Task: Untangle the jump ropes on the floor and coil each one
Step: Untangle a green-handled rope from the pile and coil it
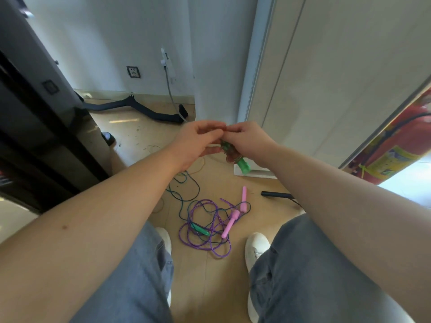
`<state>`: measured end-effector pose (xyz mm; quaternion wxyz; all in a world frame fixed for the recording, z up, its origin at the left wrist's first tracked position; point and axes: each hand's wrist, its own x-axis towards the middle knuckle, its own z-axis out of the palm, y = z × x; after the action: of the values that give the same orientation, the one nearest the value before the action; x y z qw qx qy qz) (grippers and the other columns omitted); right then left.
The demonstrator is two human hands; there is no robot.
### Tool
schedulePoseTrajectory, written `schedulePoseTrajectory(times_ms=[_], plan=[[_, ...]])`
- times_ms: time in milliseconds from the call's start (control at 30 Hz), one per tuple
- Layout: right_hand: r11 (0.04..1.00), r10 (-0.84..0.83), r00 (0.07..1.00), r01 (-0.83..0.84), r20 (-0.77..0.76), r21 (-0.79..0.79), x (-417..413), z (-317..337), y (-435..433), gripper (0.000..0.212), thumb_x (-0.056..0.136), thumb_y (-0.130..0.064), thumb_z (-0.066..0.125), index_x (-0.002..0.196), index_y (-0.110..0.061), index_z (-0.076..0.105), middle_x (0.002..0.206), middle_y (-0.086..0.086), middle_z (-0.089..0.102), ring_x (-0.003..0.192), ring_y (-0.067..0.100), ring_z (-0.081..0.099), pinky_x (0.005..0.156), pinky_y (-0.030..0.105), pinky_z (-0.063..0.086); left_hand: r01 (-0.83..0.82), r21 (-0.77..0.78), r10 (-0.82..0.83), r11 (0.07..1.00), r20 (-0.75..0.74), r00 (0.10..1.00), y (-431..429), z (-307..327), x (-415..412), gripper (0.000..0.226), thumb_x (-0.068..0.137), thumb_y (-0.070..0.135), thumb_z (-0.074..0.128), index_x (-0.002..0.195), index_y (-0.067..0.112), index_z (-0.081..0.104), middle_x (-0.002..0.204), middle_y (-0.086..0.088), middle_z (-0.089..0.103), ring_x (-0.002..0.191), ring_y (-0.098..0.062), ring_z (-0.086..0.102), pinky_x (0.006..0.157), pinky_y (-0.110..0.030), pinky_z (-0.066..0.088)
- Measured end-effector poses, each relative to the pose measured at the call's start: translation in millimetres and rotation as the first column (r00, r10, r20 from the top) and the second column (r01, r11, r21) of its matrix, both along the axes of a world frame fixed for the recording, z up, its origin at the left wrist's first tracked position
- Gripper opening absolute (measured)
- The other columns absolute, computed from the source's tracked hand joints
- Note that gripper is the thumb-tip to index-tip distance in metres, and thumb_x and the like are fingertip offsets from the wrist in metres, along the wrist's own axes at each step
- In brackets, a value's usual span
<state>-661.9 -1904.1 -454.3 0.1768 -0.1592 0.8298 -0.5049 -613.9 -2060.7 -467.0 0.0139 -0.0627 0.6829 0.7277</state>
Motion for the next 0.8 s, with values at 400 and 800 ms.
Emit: schedulePoseTrajectory(times_ms=[400,800], plan=[[0.992,-0.022,0.997,0.031,-0.073,0.122,-79.8,-34.8,-53.0,0.012,0.088,-0.033,0.073,0.099,-0.028,0.076,0.092,-0.008,0.071,0.082,0.007,0.065,0.07,0.026,0.057,-0.114,-0.278,0.155,0.954,0.131,0.979,-58.0,-32.8,-64.8,0.019,0.095,0.016,0.067,0.113,0.02,0.071,0.101,-0.001,0.071,0.087,-0.009,0.066,0.071,-0.023,0.059],[0.992,0.059,0.998,-0.062,0.025,0.106,-225.4,-84.4,-152.8,0.013,0.095,-0.032,0.066,0.107,-0.029,0.07,0.102,-0.01,0.068,0.096,0.009,0.064,0.085,0.032,0.056,-0.293,-0.086,0.305,0.952,0.327,0.895,-124.7,-83.1,-197.8,0.026,0.1,0.026,0.058,0.125,0.021,0.066,0.113,-0.004,0.067,0.1,-0.016,0.064,0.08,-0.032,0.057]])
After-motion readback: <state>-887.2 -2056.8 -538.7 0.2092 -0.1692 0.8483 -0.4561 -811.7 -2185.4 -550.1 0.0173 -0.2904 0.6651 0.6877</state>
